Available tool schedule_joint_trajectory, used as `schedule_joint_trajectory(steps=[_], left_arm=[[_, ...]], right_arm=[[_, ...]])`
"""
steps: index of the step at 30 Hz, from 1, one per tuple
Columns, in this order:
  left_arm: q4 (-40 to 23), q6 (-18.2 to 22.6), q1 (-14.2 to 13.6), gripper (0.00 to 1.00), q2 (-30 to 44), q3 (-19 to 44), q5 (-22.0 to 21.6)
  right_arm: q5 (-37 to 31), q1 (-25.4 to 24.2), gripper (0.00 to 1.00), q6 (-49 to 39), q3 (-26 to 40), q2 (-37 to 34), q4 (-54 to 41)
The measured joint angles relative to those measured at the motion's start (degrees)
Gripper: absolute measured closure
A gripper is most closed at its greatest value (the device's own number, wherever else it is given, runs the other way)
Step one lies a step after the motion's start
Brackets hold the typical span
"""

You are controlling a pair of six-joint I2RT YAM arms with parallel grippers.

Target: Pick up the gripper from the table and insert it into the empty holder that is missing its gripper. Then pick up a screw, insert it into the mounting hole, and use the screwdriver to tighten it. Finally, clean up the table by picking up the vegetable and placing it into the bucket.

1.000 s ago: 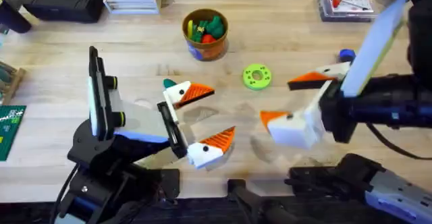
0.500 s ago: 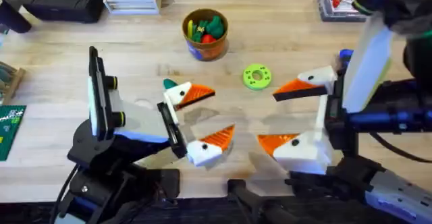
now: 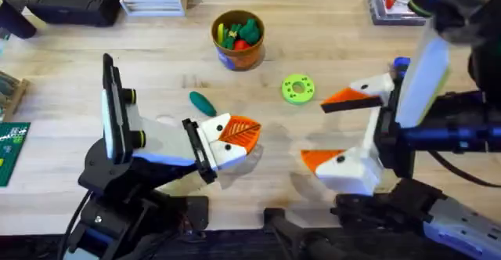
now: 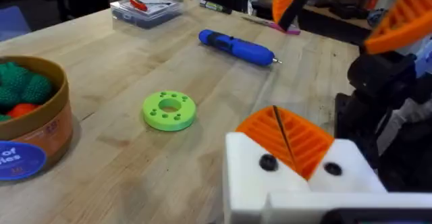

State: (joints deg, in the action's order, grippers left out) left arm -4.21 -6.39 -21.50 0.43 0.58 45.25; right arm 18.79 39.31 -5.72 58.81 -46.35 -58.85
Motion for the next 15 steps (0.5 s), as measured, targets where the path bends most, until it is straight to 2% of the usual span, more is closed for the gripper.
schedule_joint_trajectory(steps=[4, 8, 11, 15], left_arm=[[0.0, 0.0, 0.0, 0.996, 0.0, 0.0, 0.0], [0.0, 0.0, 0.0, 0.996, 0.0, 0.0, 0.0], [0.0, 0.0, 0.0, 0.996, 0.0, 0.0, 0.0], [0.0, 0.0, 0.0, 0.996, 0.0, 0.0, 0.0]], right_arm=[[-5.6, -1.9, 0.009, 4.0, 0.0, -0.3, -0.2], [-11.5, -8.0, 0.009, 6.1, 0.0, -2.1, -0.3], [-14.5, -15.7, 0.008, 6.6, 0.0, -4.4, -0.4], [-16.7, -31.4, 0.007, 4.6, 0.0, -10.2, -0.1]])
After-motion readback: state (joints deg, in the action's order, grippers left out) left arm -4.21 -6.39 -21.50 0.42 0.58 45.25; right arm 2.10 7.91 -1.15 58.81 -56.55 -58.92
